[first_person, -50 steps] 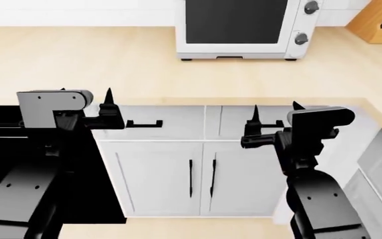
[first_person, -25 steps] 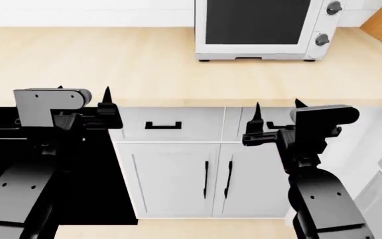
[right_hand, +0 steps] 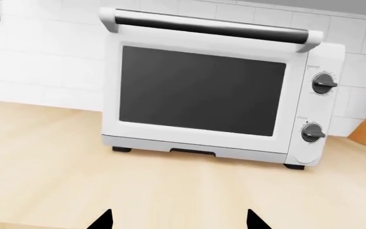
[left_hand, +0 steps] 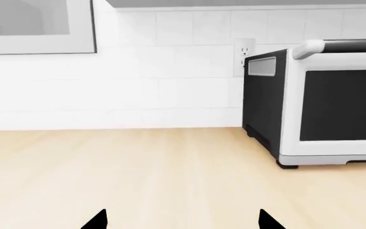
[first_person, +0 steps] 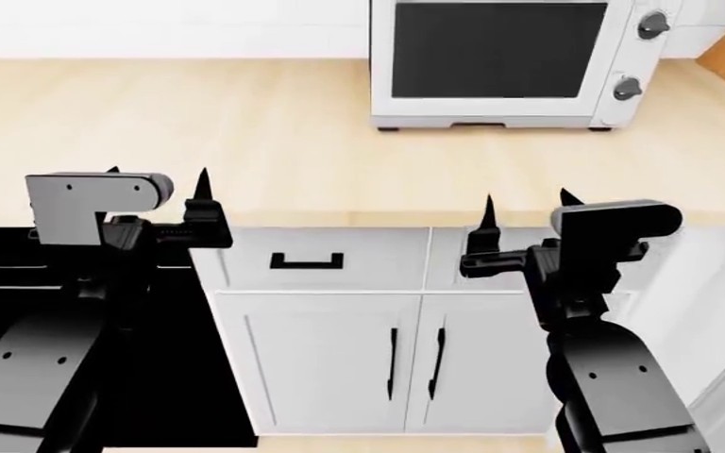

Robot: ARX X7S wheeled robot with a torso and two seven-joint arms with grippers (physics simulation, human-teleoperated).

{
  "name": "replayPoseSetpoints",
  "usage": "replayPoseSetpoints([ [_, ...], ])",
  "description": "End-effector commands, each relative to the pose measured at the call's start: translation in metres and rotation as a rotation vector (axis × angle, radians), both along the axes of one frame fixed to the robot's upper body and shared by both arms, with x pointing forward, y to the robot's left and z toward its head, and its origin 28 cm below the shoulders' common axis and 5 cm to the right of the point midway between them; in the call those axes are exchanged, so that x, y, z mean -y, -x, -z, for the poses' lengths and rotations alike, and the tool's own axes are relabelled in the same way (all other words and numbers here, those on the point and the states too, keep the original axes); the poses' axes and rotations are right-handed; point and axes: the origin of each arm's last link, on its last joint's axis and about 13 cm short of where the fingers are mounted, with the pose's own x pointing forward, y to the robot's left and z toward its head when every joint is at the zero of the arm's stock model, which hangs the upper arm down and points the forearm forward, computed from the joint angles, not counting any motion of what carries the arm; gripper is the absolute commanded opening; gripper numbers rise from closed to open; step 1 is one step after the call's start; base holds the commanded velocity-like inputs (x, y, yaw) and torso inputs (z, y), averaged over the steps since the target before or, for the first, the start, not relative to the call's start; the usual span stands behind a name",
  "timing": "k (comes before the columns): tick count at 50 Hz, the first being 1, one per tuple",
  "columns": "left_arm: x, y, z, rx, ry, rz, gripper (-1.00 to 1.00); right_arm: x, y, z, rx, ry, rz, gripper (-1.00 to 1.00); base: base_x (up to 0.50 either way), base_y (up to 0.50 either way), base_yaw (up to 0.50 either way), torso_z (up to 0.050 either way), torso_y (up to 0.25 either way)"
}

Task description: Open the toaster oven door.

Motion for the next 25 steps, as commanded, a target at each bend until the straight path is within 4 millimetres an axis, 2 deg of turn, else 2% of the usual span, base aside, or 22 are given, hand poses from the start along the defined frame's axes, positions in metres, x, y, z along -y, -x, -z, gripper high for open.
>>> replayPoseSetpoints([
  [1, -0.0006, 0.0007, 0.0013, -0.001, -0.001, -0.001, 1.0, -0.0009, 0.0, -0.0002, -0.001, 0.003, -0.001, 1.0, 0.2, 0.0, 0.0, 0.0, 0.0],
  [25, -0.0015, 0.0014, 0.003, 0.0, -0.003, -0.001, 1.0, -0.0012, 0.0005, -0.0014, 0.0, 0.001, 0.0, 1.0, 0.23, 0.0, 0.0, 0.0, 0.0],
])
